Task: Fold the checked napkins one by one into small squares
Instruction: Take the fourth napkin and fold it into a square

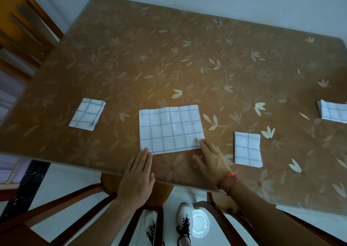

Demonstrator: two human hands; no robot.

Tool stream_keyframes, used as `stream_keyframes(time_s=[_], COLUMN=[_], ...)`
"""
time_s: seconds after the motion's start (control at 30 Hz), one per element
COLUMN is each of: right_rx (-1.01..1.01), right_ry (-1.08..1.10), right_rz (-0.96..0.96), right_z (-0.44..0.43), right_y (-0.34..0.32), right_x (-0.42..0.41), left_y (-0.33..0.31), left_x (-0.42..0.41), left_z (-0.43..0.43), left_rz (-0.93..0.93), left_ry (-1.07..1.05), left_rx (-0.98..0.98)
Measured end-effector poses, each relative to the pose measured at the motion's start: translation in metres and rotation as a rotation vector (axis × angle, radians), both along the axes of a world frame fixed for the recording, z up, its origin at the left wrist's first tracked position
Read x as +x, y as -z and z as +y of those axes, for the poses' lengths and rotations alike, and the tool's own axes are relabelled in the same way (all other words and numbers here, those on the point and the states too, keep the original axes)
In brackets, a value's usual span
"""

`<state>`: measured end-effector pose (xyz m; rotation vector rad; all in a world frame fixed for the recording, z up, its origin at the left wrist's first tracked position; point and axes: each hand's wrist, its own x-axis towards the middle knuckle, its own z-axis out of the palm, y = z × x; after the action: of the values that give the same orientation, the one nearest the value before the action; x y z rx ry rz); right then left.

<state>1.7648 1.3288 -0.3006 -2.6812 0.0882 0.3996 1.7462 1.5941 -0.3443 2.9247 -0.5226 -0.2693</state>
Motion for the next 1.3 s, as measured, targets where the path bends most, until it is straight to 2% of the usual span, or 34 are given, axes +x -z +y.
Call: stream_keyframes(time_s=[0.1, 0.23, 0.3, 0.4, 0.53, 0.87, 1.13, 1.3], right_rx=[0.168, 0.305, 0.330, 0.360, 0.552, 0.561, 0.337, 0.370], right_ry=[0.216, 0.507, 0.575, 0.621, 0.812, 0.843, 0.631, 0.668], right_rz=[-0.012, 0.092, 0.160, 0.361, 0.240, 0.332, 0.233, 0.195], right_z=[0.001, 0.001, -0.006, -0.008, -0.004, -0.003, -0.008, -0.012], right_y=[-0.013, -0.032, -0.042, -0.050, -0.036, -0.025, -0.019, -0.018], right_x=[0.024, 0.057, 0.065, 0.070, 0.090, 0.107, 0.114, 0.107], left_y=[0.000, 0.001, 0.001, 0.001, 0.002, 0.002, -0.001, -0.004], left_x=[0.000, 0.000, 0.001, 0.000, 0.000, 0.001, 0.002, 0.004], left_z=[0.000, 0.000, 0.000, 0.000, 0.000, 0.002, 0.004, 0.004], left_rz=[0.009, 0.025, 0.029, 0.032, 0.025, 0.054, 0.066, 0.061], left_ry=[-0.004, -0.010, -0.016, -0.013, -0.021, -0.026, -0.021, -0.014], left_rx=[-0.004, -0.008, -0.016, -0.022, -0.043, -0.070, -0.068, -0.129])
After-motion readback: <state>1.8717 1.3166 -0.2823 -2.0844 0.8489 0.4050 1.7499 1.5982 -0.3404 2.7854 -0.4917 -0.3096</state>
